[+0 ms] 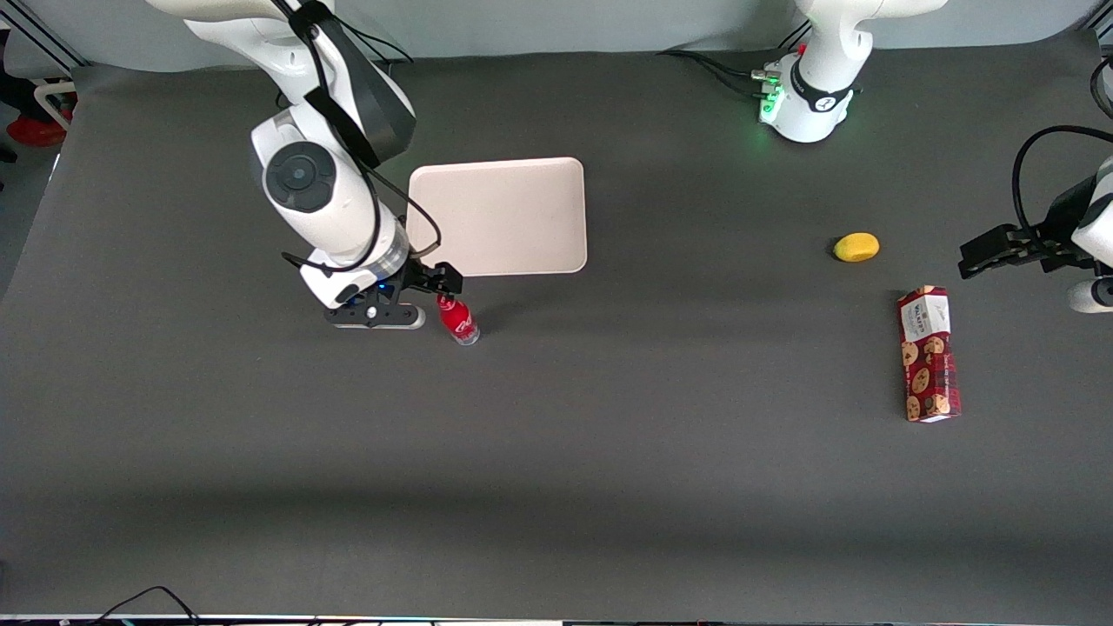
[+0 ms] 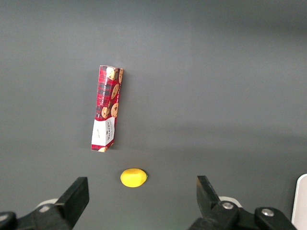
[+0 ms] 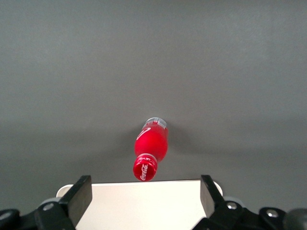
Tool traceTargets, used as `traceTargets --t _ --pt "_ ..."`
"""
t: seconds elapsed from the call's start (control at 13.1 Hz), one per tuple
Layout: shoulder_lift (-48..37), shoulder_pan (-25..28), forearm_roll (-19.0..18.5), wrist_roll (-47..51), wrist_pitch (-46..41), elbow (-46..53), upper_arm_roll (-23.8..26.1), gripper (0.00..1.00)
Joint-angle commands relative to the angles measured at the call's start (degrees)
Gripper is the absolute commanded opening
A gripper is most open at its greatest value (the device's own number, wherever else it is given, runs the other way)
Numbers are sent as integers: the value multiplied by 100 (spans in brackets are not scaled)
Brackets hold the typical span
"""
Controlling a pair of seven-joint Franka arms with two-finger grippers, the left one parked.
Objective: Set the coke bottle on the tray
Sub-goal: 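Move the right gripper over the red Coca-Cola bottle beside the tray, then lower the right gripper and close it around the bottle's cap end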
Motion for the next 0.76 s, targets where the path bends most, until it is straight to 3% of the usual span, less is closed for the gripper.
traceTargets --t 0.0,0.46,0.69 --pt "-77 -33 -148 252 503 -472 71 100" --pt "441 2 -1184 1287 1145 -781 361 100" --pt "503 20 -1229 1316 1251 -807 379 100"
